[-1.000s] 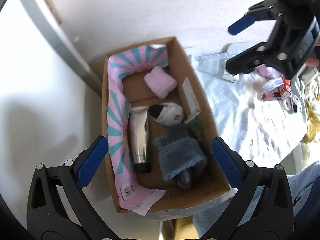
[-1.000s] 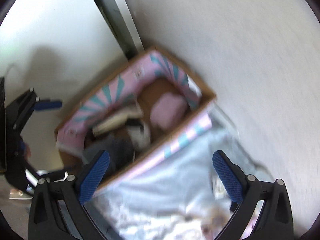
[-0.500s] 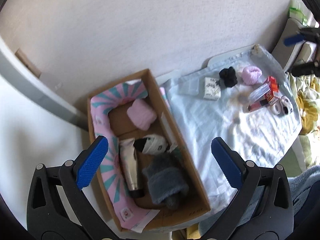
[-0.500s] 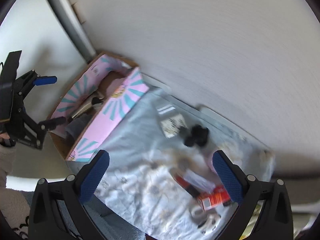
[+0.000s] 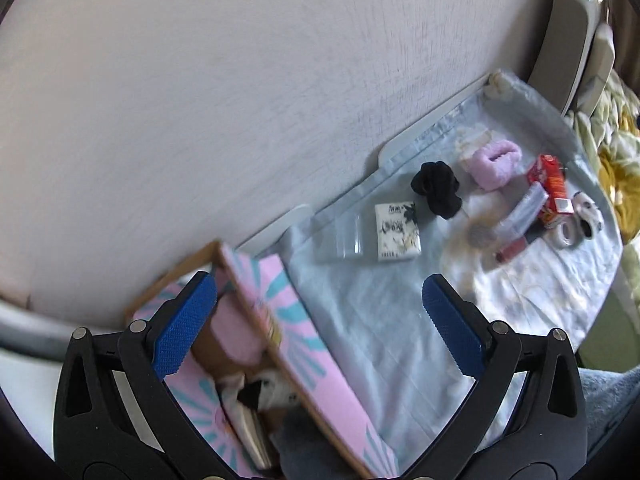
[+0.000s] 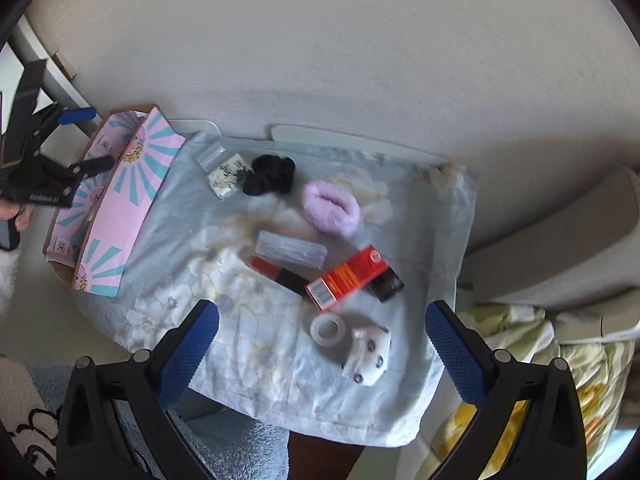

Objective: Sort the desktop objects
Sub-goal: 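Grasp the clear plastic cup with left tool while right tool grasps the white panda slipper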

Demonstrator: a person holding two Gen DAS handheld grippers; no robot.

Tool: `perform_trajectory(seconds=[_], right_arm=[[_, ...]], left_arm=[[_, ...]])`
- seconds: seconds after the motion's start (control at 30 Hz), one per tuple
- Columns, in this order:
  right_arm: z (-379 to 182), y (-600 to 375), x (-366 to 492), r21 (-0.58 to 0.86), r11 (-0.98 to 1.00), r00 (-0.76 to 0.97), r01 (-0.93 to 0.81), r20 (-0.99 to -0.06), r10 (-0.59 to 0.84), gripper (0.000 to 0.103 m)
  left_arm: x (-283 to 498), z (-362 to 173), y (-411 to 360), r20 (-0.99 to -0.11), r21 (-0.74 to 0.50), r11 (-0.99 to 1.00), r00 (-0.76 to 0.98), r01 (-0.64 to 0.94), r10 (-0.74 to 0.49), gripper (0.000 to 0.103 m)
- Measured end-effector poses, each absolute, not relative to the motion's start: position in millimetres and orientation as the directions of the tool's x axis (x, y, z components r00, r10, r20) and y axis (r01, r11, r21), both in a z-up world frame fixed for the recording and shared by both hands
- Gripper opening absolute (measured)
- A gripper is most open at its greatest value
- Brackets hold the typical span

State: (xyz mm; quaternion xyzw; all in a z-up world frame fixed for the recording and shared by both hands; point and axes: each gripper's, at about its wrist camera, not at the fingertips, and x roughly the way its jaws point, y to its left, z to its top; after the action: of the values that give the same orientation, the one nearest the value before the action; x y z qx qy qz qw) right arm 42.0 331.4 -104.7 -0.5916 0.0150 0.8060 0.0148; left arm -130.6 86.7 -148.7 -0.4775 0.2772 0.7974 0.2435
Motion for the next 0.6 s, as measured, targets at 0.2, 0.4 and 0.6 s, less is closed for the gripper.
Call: perform_trajectory(seconds=[0.2, 0.4, 0.6], right_arm=[[-135, 346, 64, -0.021, -0.996, -0.280, -0.081, -0.959, 0.043, 0.103], [-171, 365, 79, 0.002, -0.989, -0.252, -0.149, -0.967, 0.036, 0.103], [-196, 362, 84, -0.013, -0.988, -0.225, -0.151, -0.973, 0.047, 0.103]], left_arm=[[-161, -203, 119, -0.926, 0.255, -0.704, -0.376, -0.662, 0.018, 0.102], [-173, -238, 130, -0.918, 0.332, -0.659, -0.391, -0.675, -0.063, 0.102], [-184, -257, 126, -0.924, 0.348, -0.649, -0.365, -0.676, -0.116, 0.100]])
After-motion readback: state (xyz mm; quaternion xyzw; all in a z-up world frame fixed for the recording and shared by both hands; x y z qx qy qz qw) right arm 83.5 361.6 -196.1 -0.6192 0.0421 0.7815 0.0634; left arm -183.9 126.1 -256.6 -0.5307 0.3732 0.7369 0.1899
